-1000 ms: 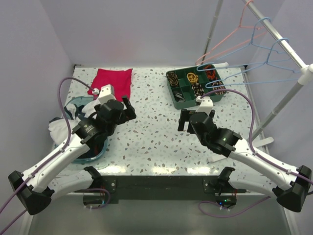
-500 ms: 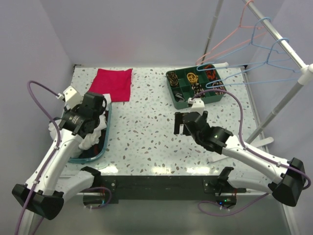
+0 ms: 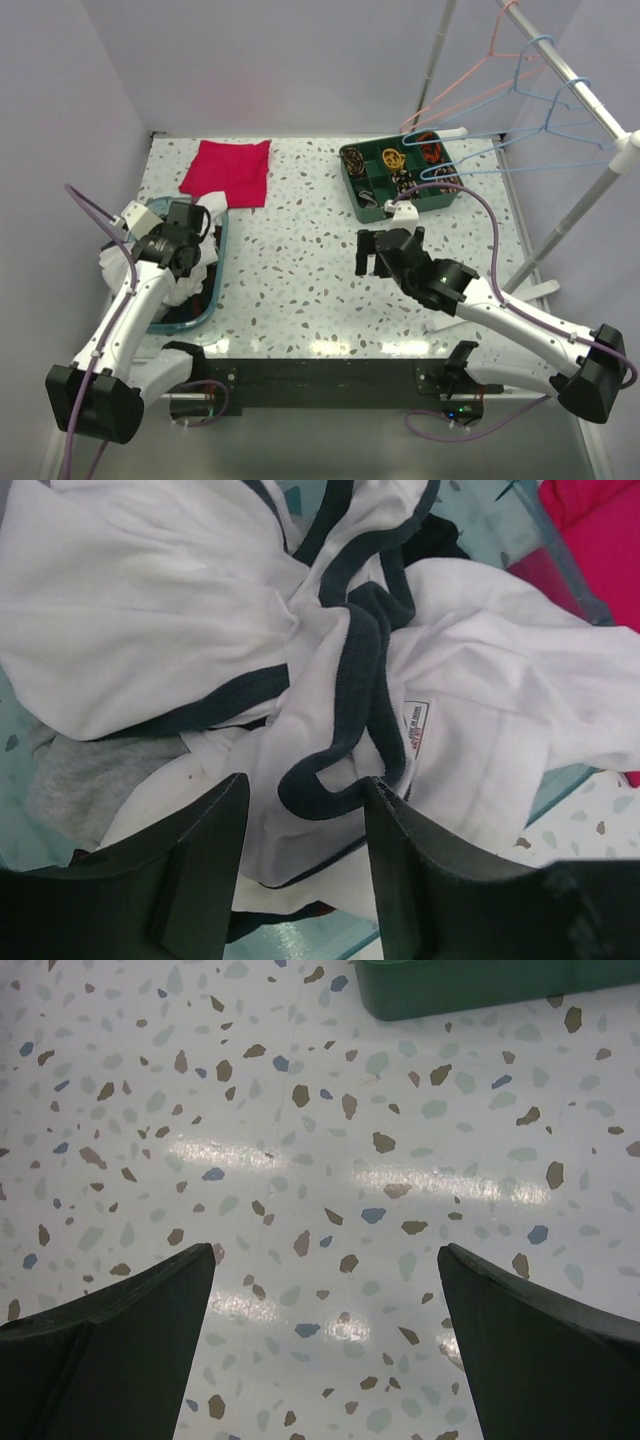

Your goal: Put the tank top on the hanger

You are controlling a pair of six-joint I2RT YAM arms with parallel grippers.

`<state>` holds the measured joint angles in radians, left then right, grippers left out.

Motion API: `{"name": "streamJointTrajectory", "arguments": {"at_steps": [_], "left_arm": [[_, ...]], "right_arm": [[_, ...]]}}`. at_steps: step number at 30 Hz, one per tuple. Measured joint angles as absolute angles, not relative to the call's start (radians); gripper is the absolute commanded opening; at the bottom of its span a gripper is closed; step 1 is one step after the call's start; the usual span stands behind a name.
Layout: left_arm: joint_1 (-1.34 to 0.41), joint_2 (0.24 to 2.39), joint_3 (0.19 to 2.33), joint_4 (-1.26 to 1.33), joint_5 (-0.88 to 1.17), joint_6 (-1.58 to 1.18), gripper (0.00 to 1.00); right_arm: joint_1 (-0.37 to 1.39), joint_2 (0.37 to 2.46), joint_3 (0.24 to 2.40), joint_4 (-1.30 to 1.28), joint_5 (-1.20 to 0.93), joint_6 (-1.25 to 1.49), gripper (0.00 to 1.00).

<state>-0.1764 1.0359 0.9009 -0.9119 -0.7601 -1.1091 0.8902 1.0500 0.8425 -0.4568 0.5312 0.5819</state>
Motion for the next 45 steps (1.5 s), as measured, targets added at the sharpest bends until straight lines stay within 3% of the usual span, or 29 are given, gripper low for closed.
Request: {"name": "streamJointTrajectory", "arguments": {"at_steps": [3,4,10,18,26,32,38,45], "left_arm": [[-0.150,1.041,0.838,-0.861,-0.738,-1.113,0.18],[-0.143,1.046,0.826,-0.845,-0.731,-1.111,0.00],[-0.119,1.066,0.891,-0.801,-0.709,-1.032,0.00],[-0.118,0.933,1.317,-0.585,-0.625,-0.709,0.00],[-0.113,1.093,1.806,-0.323,-0.120,-0.491,0.00],[-0.113,1.315,2.113,-0.165,0.313,-0.537,0.00],[-0.149,1.370,2.095,0.001,0.567,-0.653,0.00],[-0.303,1.193,1.679,0.096,0.622,-0.661,0.00]], "right_arm": [[0.890,1.044,0.842,-0.458,0.531,0.580,0.99],[0.890,1.043,0.842,-0.459,0.531,0.579,0.99],[0.890,1.040,0.863,-0.482,0.531,0.567,0.99],[0.890,1.034,0.962,-0.500,0.531,0.549,0.98],[0.890,1.058,1.095,-0.517,0.531,0.521,0.99],[0.890,1.062,1.173,-0.516,0.533,0.489,0.99],[0.890,1.053,1.196,-0.490,0.531,0.470,0.97],[0.890,0.928,1.106,-0.330,0.478,0.470,0.96]]}}
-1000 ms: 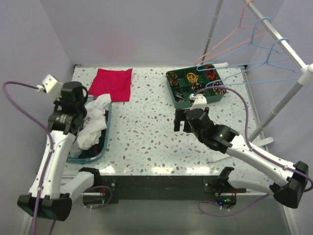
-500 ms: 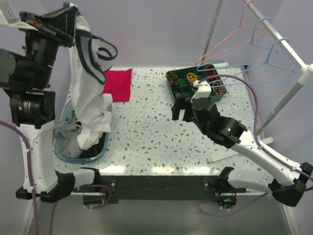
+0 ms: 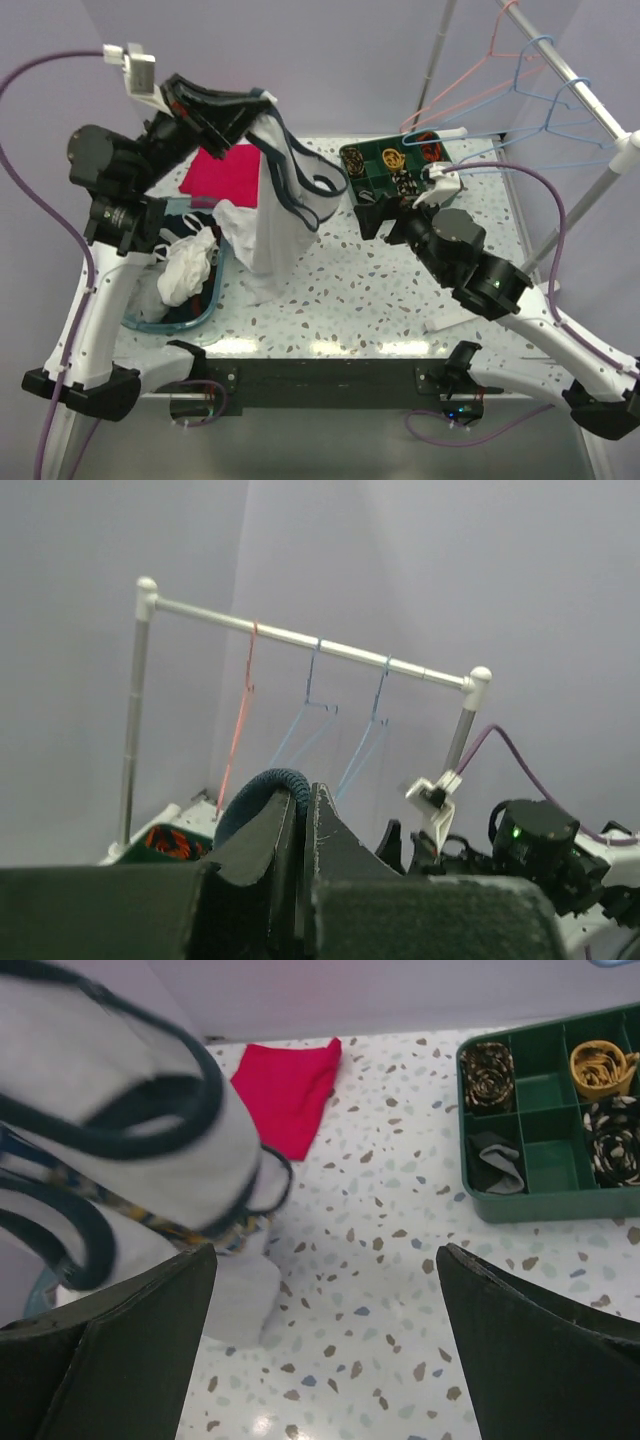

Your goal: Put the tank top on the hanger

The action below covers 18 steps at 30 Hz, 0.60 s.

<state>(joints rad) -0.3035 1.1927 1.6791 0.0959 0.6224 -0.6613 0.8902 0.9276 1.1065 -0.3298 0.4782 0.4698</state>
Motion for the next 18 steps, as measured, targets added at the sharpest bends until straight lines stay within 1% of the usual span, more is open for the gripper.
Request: {"name": "streamJointTrajectory", "arguments": {"at_steps": [1,3,8,11,15,18], "left_arm": [[-0.318,1.152,1.570,0.111,0.635,-0.662,0.00],[-0.337,1.125,1.475,0.133,0.641,-0.665,0.00],[-0.379,1.001,1.100,0.152,0.644,-0.673,0.00],[-0.386,0.926,0.891,0.141,0.633,-0.673,0.00],[-0.387,0.836,0.685,0.101,0.610,-0.673,0.00],[-0.387,0.768,0.587,0.070,0.593,-0.673,0.00]], "right_arm": [[0.890,0.908,1.087,-0.307,0.473,0.471,0.95],[0.890,0.873,1.042,-0.264,0.452,0.472,0.94],[0.890,0.867,0.955,-0.239,0.425,0.502,0.91],[0.890,0.880,0.862,-0.228,0.395,0.529,0.86],[0.891,0.973,0.722,-0.231,0.314,0.600,0.85],[0.897,1.037,0.663,-0.229,0.297,0.634,0.85]]}}
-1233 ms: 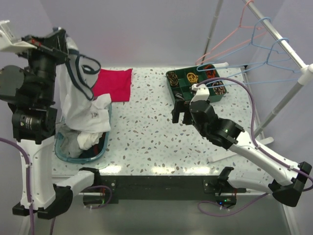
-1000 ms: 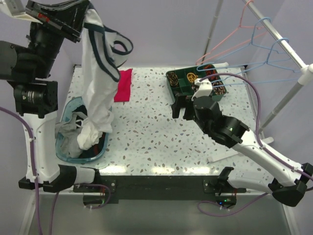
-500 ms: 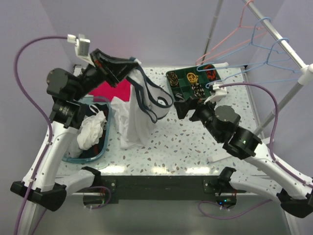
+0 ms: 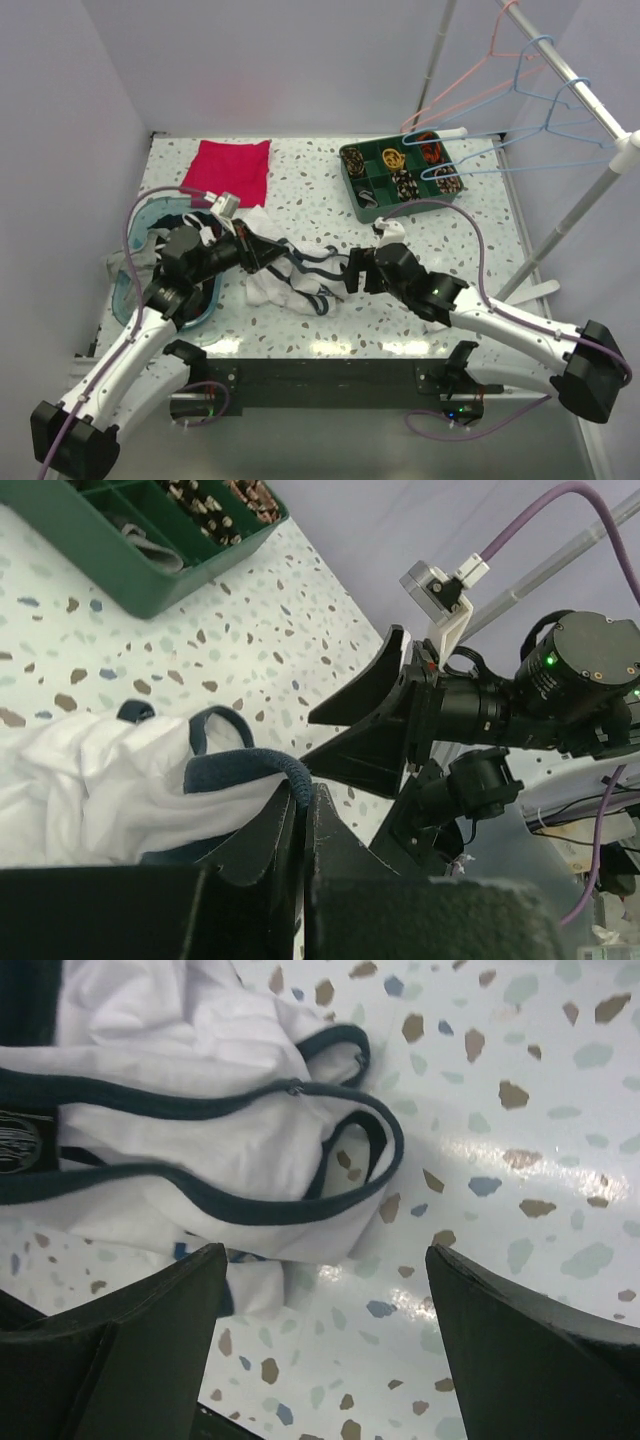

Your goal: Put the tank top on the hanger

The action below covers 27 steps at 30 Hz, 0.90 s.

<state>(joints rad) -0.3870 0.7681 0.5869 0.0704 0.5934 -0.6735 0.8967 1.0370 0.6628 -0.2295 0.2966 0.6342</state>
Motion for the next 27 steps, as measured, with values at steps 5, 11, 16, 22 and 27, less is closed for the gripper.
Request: {"name": "streamJointTrajectory", "arguments": {"at_steps": [5,11,16,22,27], "left_arm": [[-0.387,0.679,0.498,0.004,0.574,-0.679,0.00],[-0.387,0.625,0.471,-0.075,0.552,-0.680,0.00],[-0.387,0.605,0.471,-0.113,0.544,-0.677,0.00],[-0.387,0.601,0.471,-0.160,0.537,-0.669,0.00],[-0.387,0.599,0.471,-0.168,0.537,-0.669,0.00]], "right_arm": [[0.897,1.123,0.635,-0.175,0.296,0.657,0.82],[0.902,1.258,0.633,-0.104,0.331,0.675,0.80],[0.903,1.268,0.629,-0.065,0.378,0.682,0.80],[0.903,1.161,0.629,-0.059,0.410,0.688,0.79],[0.903,1.222,0.633,-0.035,0.432,0.693,0.76]]}}
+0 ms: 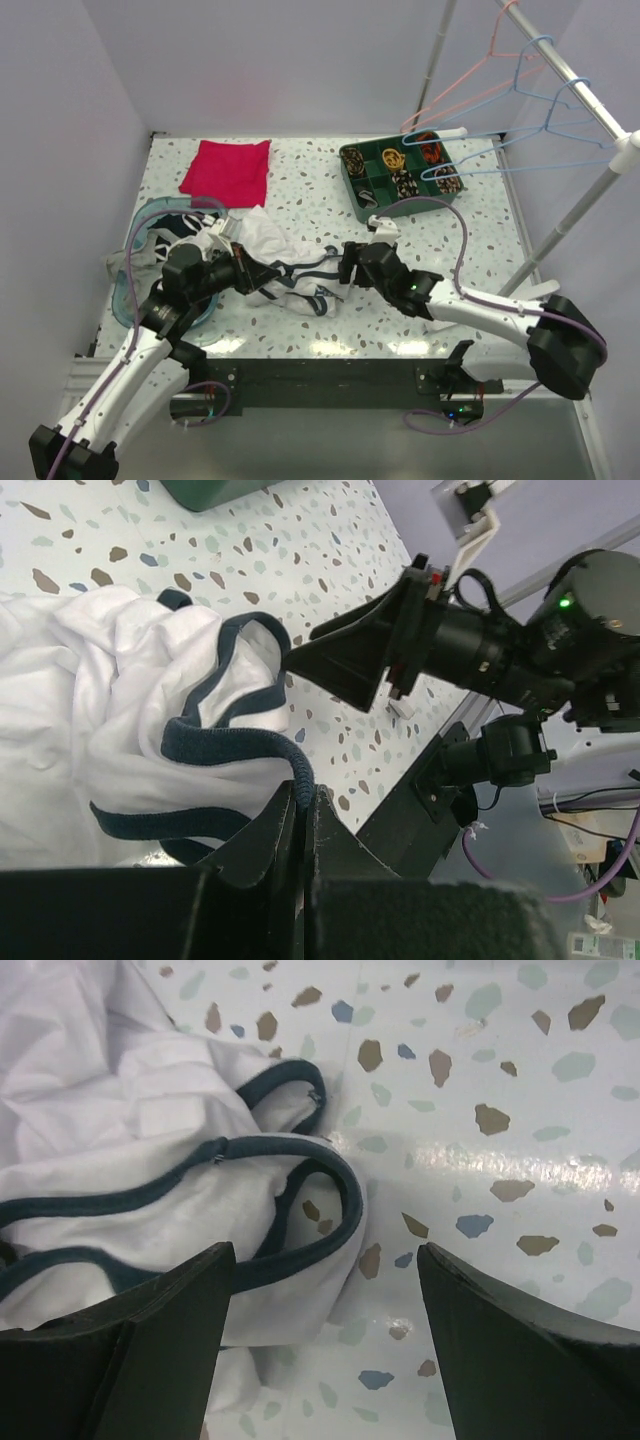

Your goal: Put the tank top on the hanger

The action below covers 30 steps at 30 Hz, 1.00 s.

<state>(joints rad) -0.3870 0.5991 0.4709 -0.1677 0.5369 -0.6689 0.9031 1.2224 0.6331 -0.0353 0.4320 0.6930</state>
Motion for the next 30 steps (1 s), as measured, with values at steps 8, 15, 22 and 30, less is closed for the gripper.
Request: {"name": "streamJointTrajectory", "arguments": {"at_steps": [8,15,22,30], "left_arm": [[-0.387,0.595,0.497,-0.224,0.532,-0.643,0.00],[-0.387,0.616,0.748,-0.321,0.459,-0.551,0.00],[-0.387,0.738,1.187,-0.223,0.361,-0.442,0.00],[-0.387,1.028,1.730,-0.081,0.362,-0.345,0.00]], "right_arm": [[0.903,1.453,0.685,-0.015,0.437,0.680,0.00],[0.905,1.340,0.954,-0.162,0.484,0.591,0.00],[0.913,1.156,1.383,-0.212,0.511,0.449,0.00],[0.914,1.235,1.835,-0.231,0.569,0.250,0.00]]}}
